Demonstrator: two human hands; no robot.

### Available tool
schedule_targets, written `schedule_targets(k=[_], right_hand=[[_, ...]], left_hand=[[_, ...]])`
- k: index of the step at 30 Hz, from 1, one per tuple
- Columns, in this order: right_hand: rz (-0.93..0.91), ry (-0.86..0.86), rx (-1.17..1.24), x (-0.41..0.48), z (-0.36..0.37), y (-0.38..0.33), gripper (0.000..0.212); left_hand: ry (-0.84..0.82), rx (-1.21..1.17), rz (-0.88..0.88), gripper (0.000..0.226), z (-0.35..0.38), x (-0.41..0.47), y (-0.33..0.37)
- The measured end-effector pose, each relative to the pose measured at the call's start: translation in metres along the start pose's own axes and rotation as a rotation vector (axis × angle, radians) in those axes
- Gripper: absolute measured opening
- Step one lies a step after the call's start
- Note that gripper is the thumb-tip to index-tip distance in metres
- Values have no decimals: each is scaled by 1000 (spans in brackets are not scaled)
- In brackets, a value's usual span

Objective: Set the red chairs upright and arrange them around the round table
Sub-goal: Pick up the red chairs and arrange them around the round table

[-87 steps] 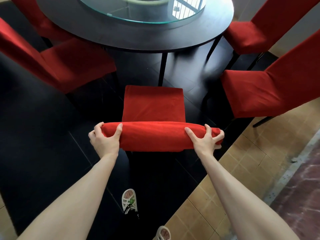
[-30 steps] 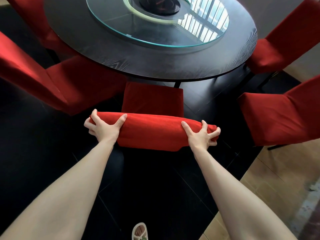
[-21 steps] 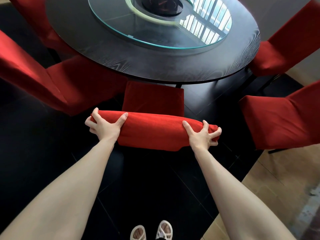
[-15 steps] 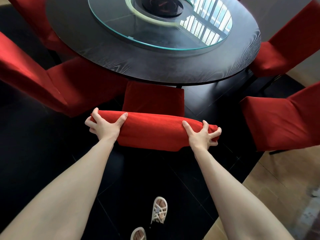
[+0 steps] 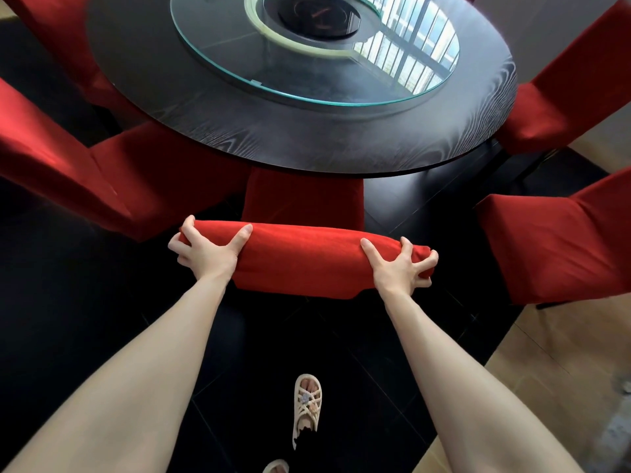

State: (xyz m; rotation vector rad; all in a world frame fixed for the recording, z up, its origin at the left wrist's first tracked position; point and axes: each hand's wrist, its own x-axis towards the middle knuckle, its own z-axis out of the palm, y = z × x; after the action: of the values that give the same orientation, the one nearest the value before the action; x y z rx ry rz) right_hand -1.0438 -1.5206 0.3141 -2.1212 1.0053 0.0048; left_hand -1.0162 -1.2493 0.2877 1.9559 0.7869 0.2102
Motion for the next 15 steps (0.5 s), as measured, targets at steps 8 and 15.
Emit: schedule_targets(k=[8,15], right_hand=[[-5,4,-2,9,2,-5,92],[-5,-7,-5,11,2,-4,93]], left_hand=[[-1,-6,-7,100,6,4,7],[-16,8,-20,100,4,3,9]])
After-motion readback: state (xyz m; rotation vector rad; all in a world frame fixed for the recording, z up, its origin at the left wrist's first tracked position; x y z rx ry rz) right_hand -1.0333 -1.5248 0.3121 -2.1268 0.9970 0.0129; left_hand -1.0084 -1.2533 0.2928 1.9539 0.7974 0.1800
